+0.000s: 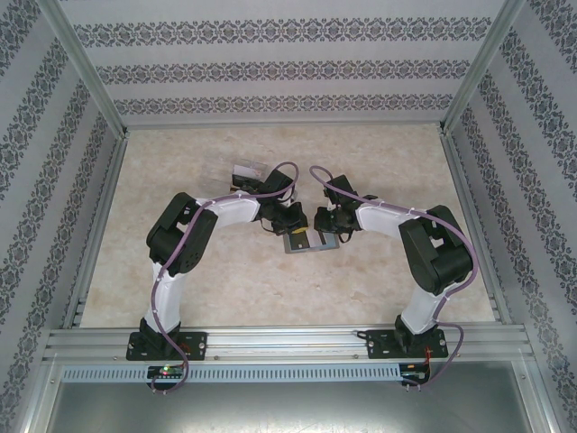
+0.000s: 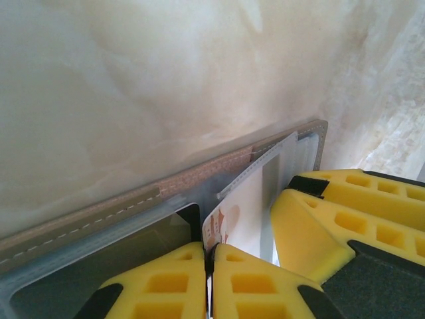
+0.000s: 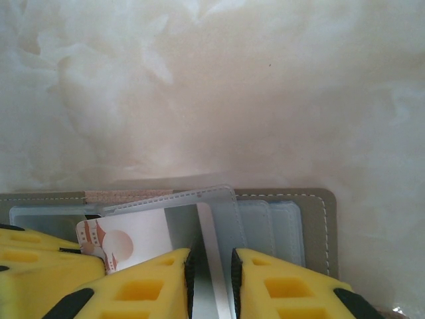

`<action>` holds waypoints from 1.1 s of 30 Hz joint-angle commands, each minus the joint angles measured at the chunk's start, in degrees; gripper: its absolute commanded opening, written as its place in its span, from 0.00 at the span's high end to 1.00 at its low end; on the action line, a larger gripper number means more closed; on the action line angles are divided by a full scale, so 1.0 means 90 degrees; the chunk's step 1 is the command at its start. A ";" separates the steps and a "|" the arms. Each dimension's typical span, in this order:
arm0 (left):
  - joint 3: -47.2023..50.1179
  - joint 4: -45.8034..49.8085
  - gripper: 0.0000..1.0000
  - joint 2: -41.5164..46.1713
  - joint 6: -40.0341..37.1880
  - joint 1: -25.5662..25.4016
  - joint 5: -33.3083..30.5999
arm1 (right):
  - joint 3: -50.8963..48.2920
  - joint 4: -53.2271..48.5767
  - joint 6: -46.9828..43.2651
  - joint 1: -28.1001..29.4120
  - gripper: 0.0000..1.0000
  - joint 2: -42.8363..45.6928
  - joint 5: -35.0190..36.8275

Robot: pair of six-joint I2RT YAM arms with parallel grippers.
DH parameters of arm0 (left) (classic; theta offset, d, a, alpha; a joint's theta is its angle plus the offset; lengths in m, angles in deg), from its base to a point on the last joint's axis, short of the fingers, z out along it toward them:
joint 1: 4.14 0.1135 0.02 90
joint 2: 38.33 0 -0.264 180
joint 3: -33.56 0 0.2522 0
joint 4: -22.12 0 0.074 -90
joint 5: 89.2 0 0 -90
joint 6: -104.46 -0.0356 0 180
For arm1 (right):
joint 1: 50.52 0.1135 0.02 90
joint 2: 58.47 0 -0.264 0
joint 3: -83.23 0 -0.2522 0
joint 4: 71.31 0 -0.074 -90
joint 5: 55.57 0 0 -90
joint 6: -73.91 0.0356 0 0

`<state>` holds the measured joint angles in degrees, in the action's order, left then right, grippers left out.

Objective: Take the credit cards out of the card holder

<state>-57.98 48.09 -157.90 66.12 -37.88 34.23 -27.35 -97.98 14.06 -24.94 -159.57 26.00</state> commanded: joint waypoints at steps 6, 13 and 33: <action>0.0459 0.0786 1.00 0.0842 -0.0576 0.0196 -0.0309 | -0.0178 0.0042 0.0068 -0.0108 0.74 0.0038 -0.0055; 0.0810 0.1210 1.00 0.1774 -0.1077 0.0581 -0.0356 | -0.0246 0.0541 0.0064 -0.0157 0.66 0.0767 -0.0521; 0.1560 -0.0612 1.00 0.3250 -0.0168 0.2211 0.2236 | 0.0229 0.3215 0.2233 -0.0088 0.24 0.0466 -0.4483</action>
<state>-45.52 49.27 -130.71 60.33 -19.15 48.46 -27.35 -75.82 28.79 -25.66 -154.48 -8.14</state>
